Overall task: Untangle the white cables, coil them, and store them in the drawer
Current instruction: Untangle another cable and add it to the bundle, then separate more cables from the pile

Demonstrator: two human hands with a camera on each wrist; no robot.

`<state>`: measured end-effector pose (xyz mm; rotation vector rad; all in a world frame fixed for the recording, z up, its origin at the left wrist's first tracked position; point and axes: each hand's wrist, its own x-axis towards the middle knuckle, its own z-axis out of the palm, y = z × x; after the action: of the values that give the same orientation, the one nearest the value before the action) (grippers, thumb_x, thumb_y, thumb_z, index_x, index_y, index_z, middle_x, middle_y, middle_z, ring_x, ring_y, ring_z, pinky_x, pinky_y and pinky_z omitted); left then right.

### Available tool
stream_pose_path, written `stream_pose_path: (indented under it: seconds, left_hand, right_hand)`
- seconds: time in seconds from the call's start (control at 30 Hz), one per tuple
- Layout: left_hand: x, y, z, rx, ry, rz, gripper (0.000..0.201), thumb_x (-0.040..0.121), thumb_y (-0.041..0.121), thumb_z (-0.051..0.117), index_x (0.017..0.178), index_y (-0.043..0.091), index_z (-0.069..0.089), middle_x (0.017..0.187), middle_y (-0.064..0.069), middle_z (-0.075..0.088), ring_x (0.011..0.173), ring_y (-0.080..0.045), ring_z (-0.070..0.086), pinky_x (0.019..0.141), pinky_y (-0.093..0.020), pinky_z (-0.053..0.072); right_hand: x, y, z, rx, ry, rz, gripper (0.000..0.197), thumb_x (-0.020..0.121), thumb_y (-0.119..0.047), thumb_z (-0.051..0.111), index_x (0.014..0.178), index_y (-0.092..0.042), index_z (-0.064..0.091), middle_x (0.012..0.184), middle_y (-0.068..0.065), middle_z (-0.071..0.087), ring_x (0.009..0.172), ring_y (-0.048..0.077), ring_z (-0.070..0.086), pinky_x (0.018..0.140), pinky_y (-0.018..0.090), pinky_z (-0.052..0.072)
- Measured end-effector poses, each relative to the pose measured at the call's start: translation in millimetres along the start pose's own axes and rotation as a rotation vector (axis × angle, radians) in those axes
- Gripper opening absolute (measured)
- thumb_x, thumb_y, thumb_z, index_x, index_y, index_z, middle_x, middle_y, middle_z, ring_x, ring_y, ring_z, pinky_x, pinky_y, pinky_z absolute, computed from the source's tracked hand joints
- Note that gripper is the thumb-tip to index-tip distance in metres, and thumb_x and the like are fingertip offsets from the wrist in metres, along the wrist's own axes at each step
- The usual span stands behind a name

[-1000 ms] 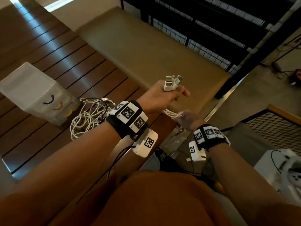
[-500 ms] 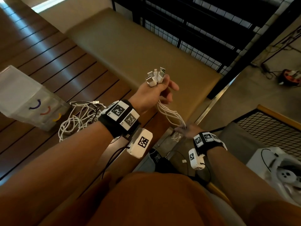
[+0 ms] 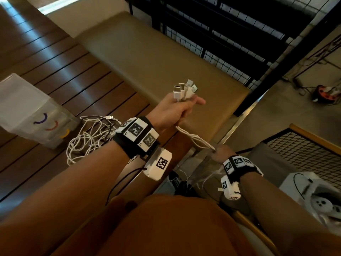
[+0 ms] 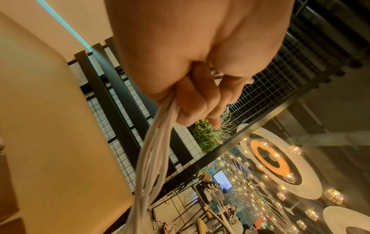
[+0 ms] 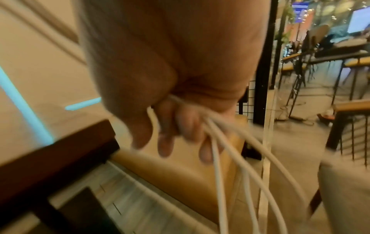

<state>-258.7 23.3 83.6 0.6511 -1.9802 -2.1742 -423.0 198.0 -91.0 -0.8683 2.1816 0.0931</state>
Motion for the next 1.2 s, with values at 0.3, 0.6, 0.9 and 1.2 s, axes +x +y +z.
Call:
stream_pose_path:
  seconds: [0.3, 0.6, 0.9, 1.2]
  left_hand:
    - [-23, -34, -11, -0.033, -0.002, -0.222, 0.045, 0.102, 0.038, 0.036, 0.066, 0.014, 0.049, 0.052, 0.003, 0.032, 0.046, -0.012, 0.026, 0.048, -0.026, 0.022]
    - [-55, -45, -17, 0.166, 0.197, -0.251, 0.034, 0.101, 0.002, 0.040, 0.076, 0.025, 0.046, 0.076, 0.007, 0.049, 0.048, 0.012, 0.054, 0.051, -0.006, 0.044]
    - [-90, -46, -58, 0.221, 0.460, -0.280, 0.039, 0.085, -0.022, 0.051, 0.123, -0.016, 0.043, 0.083, -0.004, 0.050, 0.078, -0.018, 0.049, 0.074, -0.025, 0.046]
    - [-126, -46, -91, 0.169, 0.612, -0.204, 0.026, 0.091, -0.001, 0.054, 0.116, 0.000, 0.058, 0.115, -0.021, 0.062, 0.110, -0.028, 0.059, 0.100, -0.041, 0.045]
  right_hand:
    - [-30, -65, -68, 0.313, 0.013, -0.342, 0.038, 0.095, -0.014, 0.054, 0.131, -0.027, 0.051, 0.134, -0.001, 0.054, 0.118, 0.013, 0.051, 0.103, 0.037, 0.043]
    - [-109, -198, -96, 0.324, 0.037, -0.894, 0.025, 0.098, -0.043, 0.045, 0.099, -0.028, 0.066, 0.101, -0.007, 0.067, 0.090, 0.008, 0.062, 0.075, 0.025, 0.050]
    - [-100, -260, -69, -0.022, 0.191, -1.133, 0.059, 0.095, -0.051, 0.023, 0.092, -0.014, 0.068, 0.089, 0.001, 0.069, 0.081, 0.017, 0.062, 0.078, 0.041, 0.049]
    - [-89, -330, -58, 0.032, -0.117, -1.144, 0.056, 0.101, -0.050, 0.028, 0.098, -0.019, 0.076, 0.099, 0.000, 0.074, 0.092, 0.011, 0.066, 0.090, 0.035, 0.050]
